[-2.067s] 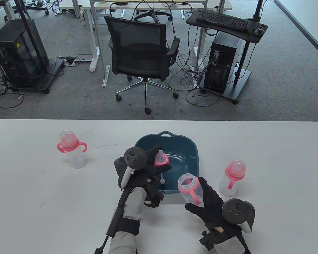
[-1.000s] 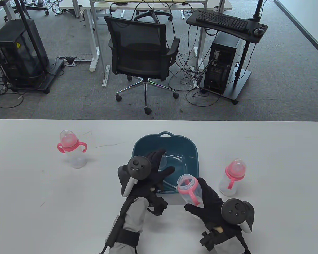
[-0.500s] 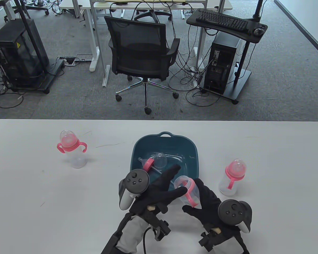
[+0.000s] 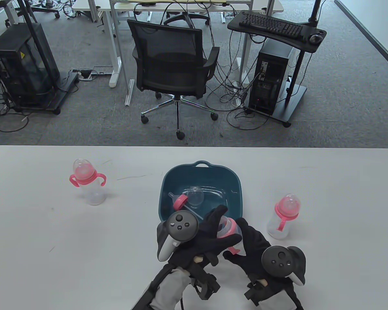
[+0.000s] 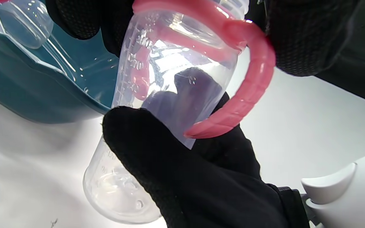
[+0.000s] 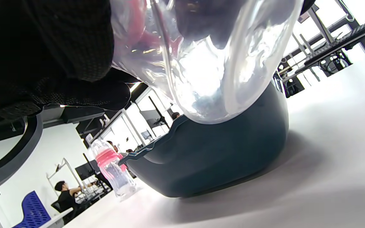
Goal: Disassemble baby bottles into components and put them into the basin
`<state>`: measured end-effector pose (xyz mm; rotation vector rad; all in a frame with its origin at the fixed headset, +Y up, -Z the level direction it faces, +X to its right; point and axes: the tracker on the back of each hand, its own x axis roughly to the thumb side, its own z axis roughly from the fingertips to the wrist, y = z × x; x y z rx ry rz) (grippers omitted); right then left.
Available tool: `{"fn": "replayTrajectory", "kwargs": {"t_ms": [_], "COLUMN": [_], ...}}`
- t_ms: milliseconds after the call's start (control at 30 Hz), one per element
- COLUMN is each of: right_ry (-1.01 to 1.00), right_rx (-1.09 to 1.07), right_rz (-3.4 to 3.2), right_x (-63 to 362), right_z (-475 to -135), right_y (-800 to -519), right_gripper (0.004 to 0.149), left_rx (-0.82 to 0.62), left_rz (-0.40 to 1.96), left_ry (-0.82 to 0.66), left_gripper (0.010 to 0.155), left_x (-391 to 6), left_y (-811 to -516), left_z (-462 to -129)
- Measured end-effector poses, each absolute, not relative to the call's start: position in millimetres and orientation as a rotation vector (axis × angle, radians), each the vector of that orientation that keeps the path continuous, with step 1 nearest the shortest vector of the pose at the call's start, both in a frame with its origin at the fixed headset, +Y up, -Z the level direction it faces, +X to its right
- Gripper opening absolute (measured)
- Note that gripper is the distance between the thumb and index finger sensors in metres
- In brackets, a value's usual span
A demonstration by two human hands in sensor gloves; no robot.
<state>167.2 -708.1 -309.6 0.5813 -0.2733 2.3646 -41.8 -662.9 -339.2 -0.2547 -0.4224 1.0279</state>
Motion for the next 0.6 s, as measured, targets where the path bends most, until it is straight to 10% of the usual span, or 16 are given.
{"fn": "replayTrajectory", "kwargs": {"t_ms": [600], "right_ry": [-0.278], "right_rx": [0.569], "right_rz": [2.408], "right_x": [168], "right_z": [-310], "right_y": [-707], "right_gripper": [0.093], "left_rx": [-0.198], "left_rz": [1.143], "left_ry": [-0.396], "left_gripper": [0.078], "left_x": [-56], "left_y": [-661], "left_z": [-349]}}
